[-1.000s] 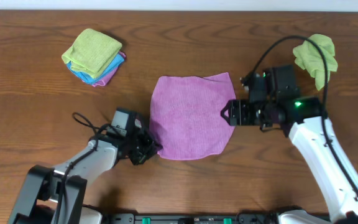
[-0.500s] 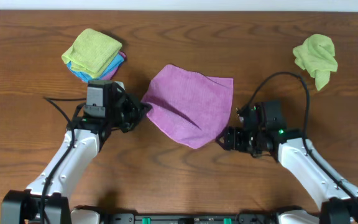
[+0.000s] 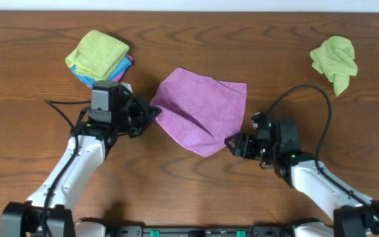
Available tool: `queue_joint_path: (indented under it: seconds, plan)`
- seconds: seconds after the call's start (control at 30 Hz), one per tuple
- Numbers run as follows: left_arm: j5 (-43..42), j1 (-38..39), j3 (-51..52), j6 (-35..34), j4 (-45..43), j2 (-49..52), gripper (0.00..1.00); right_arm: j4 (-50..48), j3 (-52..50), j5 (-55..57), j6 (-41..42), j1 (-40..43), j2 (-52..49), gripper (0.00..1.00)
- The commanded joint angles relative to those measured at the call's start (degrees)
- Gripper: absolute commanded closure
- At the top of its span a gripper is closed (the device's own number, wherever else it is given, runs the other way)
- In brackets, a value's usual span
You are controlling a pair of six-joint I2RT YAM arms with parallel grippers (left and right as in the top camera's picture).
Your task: Fold the cloth
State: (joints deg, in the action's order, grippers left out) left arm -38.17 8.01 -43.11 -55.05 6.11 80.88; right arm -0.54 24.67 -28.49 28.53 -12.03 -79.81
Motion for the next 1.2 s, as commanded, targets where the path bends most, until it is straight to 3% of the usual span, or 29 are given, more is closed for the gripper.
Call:
queue_joint_path:
  seconds: [0.0,0.4,0.57,0.73,0.9,1.17]
  plan:
    - [0.15,-0.26,-1.75,1.16,0.09,-0.37,0.94,-1.77,-0.42,1.29,1.73,-1.25,-1.88,0.33]
    - [-1.88,-0.26,-1.79,1.05,0.07,-0.39,0.94,-12.33,-0.42,0.48,5.86,-2.62,-10.97,0.34]
    - [-1.84,-0.26,-1.79,1.07,0.07,-0.39,0.94,-16.68,-0.39,-6.08,6.91,-4.48,-11.04,0.43]
    - [-1.75,-0.26,-1.79,1.07,0.07,-0.39,0.94,-24.13,-0.33,-11.02,10.86,-4.50,-8.85,0.44]
    - [-1.77,-0.26,-1.79,1.07,0.09,-0.39,0.94,-32.00,0.50,-10.38,15.61,-4.57,-7.39,0.45]
    - [-1.86,-0.26,-1.79,1.09,0.07,-0.39,0.94,-31.78,3.67,-0.94,15.61,-8.20,-9.62,0.47]
